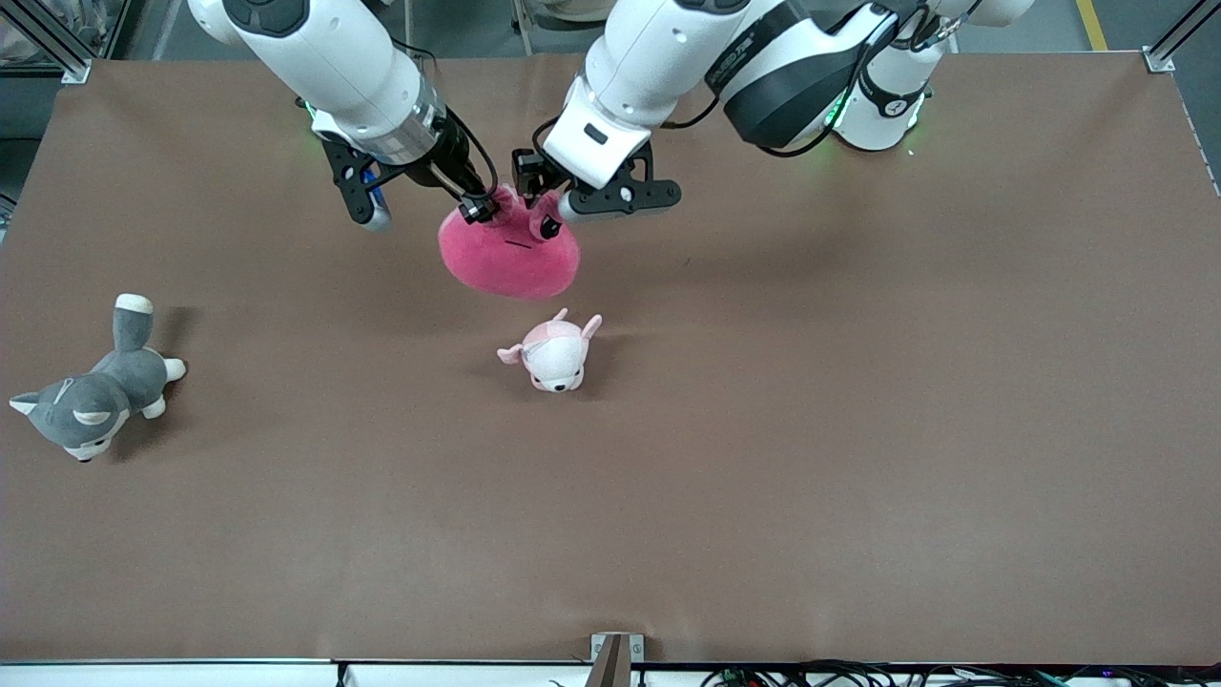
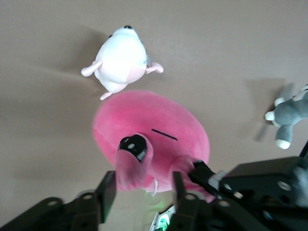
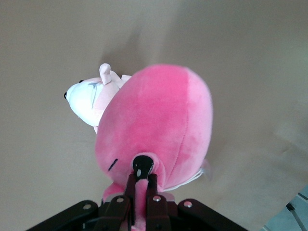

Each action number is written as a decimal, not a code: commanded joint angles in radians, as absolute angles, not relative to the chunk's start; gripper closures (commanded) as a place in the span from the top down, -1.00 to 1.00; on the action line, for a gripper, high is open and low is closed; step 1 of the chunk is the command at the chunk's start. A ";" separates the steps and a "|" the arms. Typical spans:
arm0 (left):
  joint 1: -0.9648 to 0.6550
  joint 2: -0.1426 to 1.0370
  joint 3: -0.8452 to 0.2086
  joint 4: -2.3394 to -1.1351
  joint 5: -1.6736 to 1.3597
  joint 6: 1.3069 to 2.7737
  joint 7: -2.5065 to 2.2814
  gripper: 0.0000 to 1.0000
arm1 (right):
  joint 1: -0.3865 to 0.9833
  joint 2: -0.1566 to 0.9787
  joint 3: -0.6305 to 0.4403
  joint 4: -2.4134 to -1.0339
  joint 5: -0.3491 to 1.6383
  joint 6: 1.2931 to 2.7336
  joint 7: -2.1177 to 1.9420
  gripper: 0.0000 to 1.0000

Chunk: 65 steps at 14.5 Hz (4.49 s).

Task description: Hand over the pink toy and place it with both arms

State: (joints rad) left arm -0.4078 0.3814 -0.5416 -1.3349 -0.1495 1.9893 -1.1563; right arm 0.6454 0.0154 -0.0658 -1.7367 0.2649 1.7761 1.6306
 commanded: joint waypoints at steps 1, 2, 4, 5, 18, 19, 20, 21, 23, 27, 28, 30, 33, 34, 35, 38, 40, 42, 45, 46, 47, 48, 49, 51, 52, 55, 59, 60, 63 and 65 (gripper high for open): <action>-0.335 0.309 -0.540 -1.338 -0.143 1.909 -1.146 1.00 | 0.571 -0.009 -0.069 -1.756 0.281 1.757 1.501 -0.99; -0.303 0.287 -0.541 -1.338 -0.135 1.866 -1.102 1.00 | 0.527 -0.009 -0.069 -1.753 0.281 1.728 1.430 -0.99; -0.232 0.214 -0.540 -1.338 -0.126 1.765 -0.953 1.00 | 0.424 -0.009 -0.071 -1.755 0.281 1.686 1.278 -0.99; -0.186 0.171 -0.540 -1.339 -0.126 1.709 -0.878 1.00 | 0.369 -0.009 -0.071 -1.761 0.281 1.677 1.217 -0.99; 0.445 -0.009 -0.537 -1.391 -0.124 1.382 -0.097 1.00 | -0.003 0.093 -0.067 -2.148 0.350 2.043 0.580 -0.95; 0.471 -0.024 -0.537 -1.414 -0.109 1.391 -0.056 1.00 | -0.006 0.112 -0.069 -2.148 0.350 2.054 0.549 -0.93; 0.488 -0.038 -0.537 -1.439 -0.100 1.411 -0.026 1.00 | -0.009 0.130 -0.069 -2.146 0.350 2.068 0.514 -0.88; 0.488 -0.057 -0.535 -1.462 -0.097 1.426 -0.023 1.00 | -0.009 0.143 -0.069 -2.143 0.350 2.075 0.499 -0.66; 0.488 -0.110 -0.537 -1.532 -0.063 1.463 -0.023 1.00 | -0.003 0.153 -0.069 -2.132 0.342 2.079 0.489 0.55; 0.491 -0.138 -0.534 -1.574 -0.064 1.499 -0.017 1.00 | -0.006 0.152 -0.069 -2.059 0.260 2.069 0.329 1.00; 0.489 -0.132 -0.534 -1.569 -0.064 1.497 -0.017 1.00 | -0.008 0.150 -0.069 -2.039 0.209 2.060 0.286 1.00; 0.486 -0.129 -0.537 -1.569 -0.057 1.497 -0.024 1.00 | -0.009 0.149 -0.069 -1.976 0.132 2.030 0.200 1.00; 0.489 -0.112 -0.537 -1.546 -0.054 1.497 -0.021 1.00 | -0.008 0.150 -0.069 -1.855 0.031 1.927 0.060 1.00; 0.489 -0.083 -0.535 -1.510 -0.052 1.497 -0.028 1.00 | -0.008 0.150 -0.069 -1.817 0.011 1.898 -0.013 1.00; 0.489 -0.063 -0.535 -1.484 -0.049 1.494 -0.026 1.00 | -0.009 0.150 -0.069 -1.786 0.006 1.876 -0.075 1.00; 0.489 -0.048 -0.535 -1.463 -0.035 1.493 -0.026 1.00 | -0.029 0.150 -0.071 -1.688 0.006 1.781 -0.101 1.00; 0.488 -0.046 -0.537 -1.463 -0.018 1.493 -0.026 1.00 | -0.037 0.152 -0.071 -1.597 0.005 1.686 -0.101 1.00; 0.488 -0.046 -0.537 -1.463 -0.018 1.491 -0.026 1.00 | -0.037 0.153 -0.071 -1.565 0.003 1.667 -0.103 1.00; 0.488 -0.046 -0.537 -1.465 -0.018 1.491 -0.028 1.00 | -0.037 0.156 -0.071 -1.543 0.003 1.669 -0.106 1.00; 0.488 -0.046 -0.537 -1.465 -0.018 1.491 -0.028 1.00 | -0.043 0.156 -0.071 -1.526 0.005 1.667 -0.106 1.00; 0.488 -0.046 -0.537 -1.465 -0.018 1.491 -0.028 1.00 | -0.041 0.156 -0.069 -1.526 0.008 1.663 -0.104 1.00; 0.488 -0.046 -0.537 -1.465 -0.018 1.491 -0.028 1.00 | -0.035 0.155 -0.069 -1.525 0.020 1.622 -0.097 1.00; 0.489 -0.046 -0.537 -1.465 -0.018 1.491 -0.028 1.00 | -0.037 0.152 -0.064 -1.526 0.023 1.576 -0.095 1.00; 0.488 -0.037 -0.535 -1.463 -0.020 1.491 -0.026 1.00 | -0.032 0.135 -0.063 -1.532 0.020 1.551 -0.097 1.00; 0.485 -0.022 -0.529 -1.463 -0.020 1.491 -0.026 1.00 | -0.032 0.120 -0.061 -1.534 0.020 1.546 -0.097 1.00; 0.335 -0.023 -0.361 -1.463 -0.020 1.490 -0.025 1.00 | -0.032 0.066 -0.063 -1.534 0.017 1.510 -0.098 1.00; 0.083 -0.023 -0.115 -1.463 -0.018 1.483 -0.026 1.00 | -0.018 -0.014 -0.058 -1.571 0.008 1.474 -0.078 1.00; 0.043 -0.023 -0.074 -1.463 -0.018 1.479 -0.026 1.00 | -0.015 -0.027 -0.058 -1.572 0.008 1.460 -0.063 1.00; -0.015 -0.023 -0.022 -1.463 -0.018 1.474 -0.026 1.00 | 0.015 -0.040 -0.058 -1.566 -0.031 1.413 -0.058 1.00; -0.012 -0.026 -0.025 -1.462 -0.017 1.474 -0.028 1.00 | 0.014 -0.067 -0.060 -1.572 -0.028 1.393 -0.057 1.00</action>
